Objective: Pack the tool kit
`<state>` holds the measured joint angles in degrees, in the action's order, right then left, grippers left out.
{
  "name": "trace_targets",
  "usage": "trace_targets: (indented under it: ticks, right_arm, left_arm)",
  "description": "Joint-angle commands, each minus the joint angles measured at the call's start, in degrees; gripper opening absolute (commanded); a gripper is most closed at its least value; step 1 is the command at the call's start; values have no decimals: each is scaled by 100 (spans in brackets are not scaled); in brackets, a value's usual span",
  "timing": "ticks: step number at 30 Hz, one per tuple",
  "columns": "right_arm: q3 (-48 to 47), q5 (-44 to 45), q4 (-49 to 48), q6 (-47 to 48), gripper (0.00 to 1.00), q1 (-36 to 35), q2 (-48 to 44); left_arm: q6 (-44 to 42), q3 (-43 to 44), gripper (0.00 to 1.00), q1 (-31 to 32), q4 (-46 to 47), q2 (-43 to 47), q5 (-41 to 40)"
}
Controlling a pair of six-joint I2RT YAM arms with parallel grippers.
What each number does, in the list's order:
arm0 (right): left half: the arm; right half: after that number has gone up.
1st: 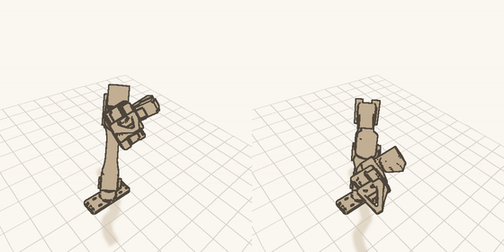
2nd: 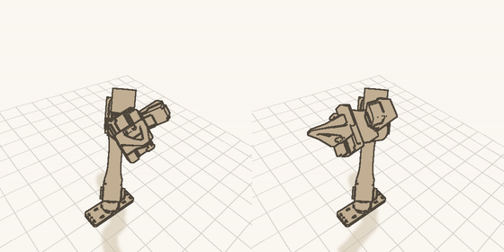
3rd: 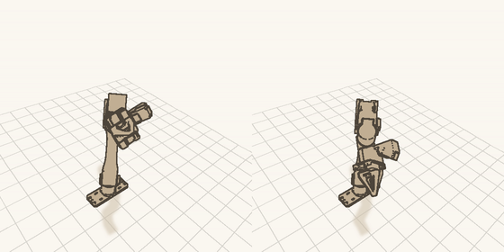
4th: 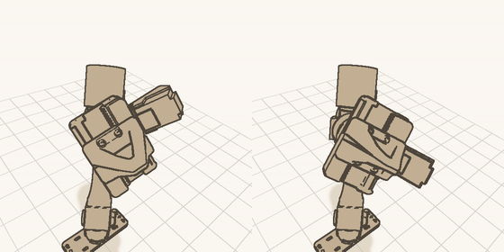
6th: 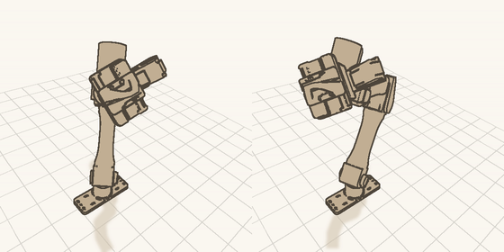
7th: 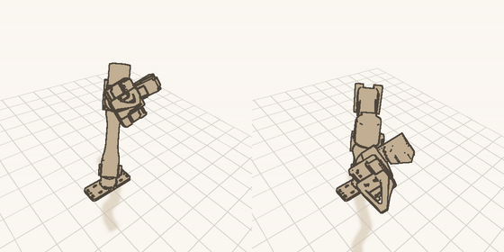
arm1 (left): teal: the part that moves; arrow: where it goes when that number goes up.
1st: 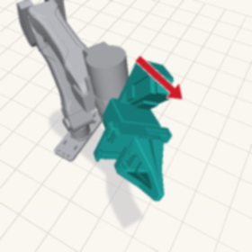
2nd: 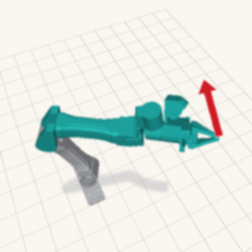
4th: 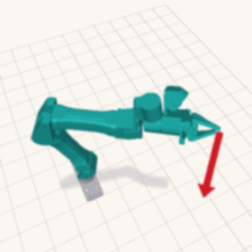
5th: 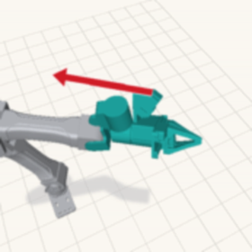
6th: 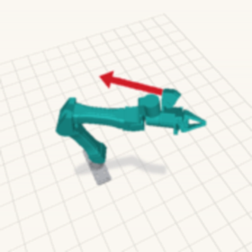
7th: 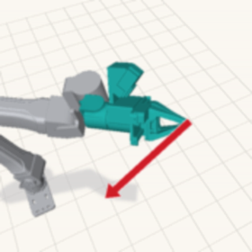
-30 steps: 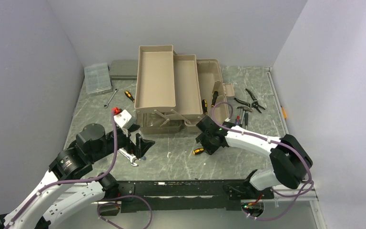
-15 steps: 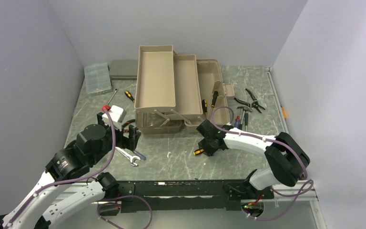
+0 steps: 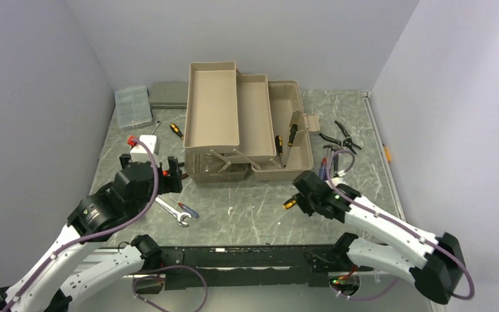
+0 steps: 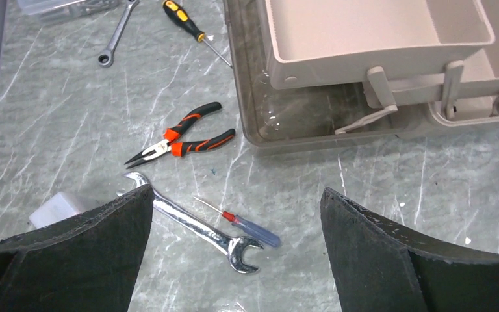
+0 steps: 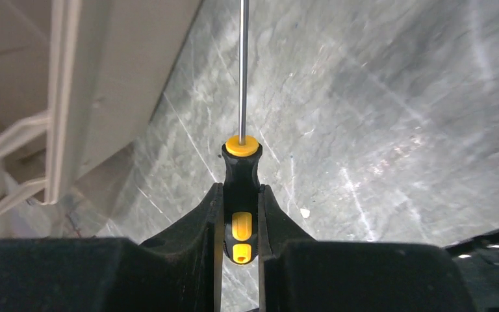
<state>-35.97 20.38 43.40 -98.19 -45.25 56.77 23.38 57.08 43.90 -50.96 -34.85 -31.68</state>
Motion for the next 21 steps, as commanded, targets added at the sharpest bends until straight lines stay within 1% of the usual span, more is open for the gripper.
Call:
trace_targets:
  ticks: [1, 3, 5, 6, 8, 9, 11, 13, 14, 16, 17, 19, 21]
  right_arm:
    - [-598, 1229, 1364, 261, 0, -21, -731]
    - [-1025, 1828, 1503, 911, 0, -15, -874]
    - [-1468, 2299, 1077, 2322, 0, -3, -993]
    - [-1635, 2281, 606, 3204, 0, -3, -1041]
    - [-1987, 1930, -371, 4879, 0, 57, -1041]
    - [-2187, 1697, -684, 5452, 0, 106, -941]
    - [-2757, 1187, -1014, 6285, 0, 221, -522]
    - [-3548, 673, -907, 6867, 0, 366, 154]
    - [-4101, 384, -780, 7147, 0, 470, 570]
    - [-4916, -255, -525, 7460, 0, 657, 1342]
    - [-5236, -559, -436, 7553, 0, 744, 1704]
    - [-5704, -1175, -383, 7723, 0, 960, 2292]
    - [-6093, -1708, -291, 7766, 0, 1162, 2874]
  left_arm:
    - [574, 394, 99, -125, -162, -397, -430]
    - [523, 506, 99, -227, -182, -538, -405]
    - [518, 673, 99, -375, -340, -735, -488]
    - [467, 810, 99, -487, -406, -835, -488]
    - [304, 962, 99, -830, -433, -979, -302]
    - [203, 1005, 99, -1029, -404, -1021, -117]
    - [-22, 1033, 99, -1549, -164, -1048, 390]
    - [-191, 1053, 99, -2093, 48, -1096, 834]
    - [-261, 1082, 99, -2386, 135, -1155, 1093]
    - [-339, 1144, 99, -3024, 287, -1368, 1677]
    - [-319, 1176, 99, -3484, 346, -1507, 2033]
    - [-172, 1192, 99, -4096, 528, -1825, 2685]
    - [228, 1203, 99, -4649, 616, -2167, 3074]
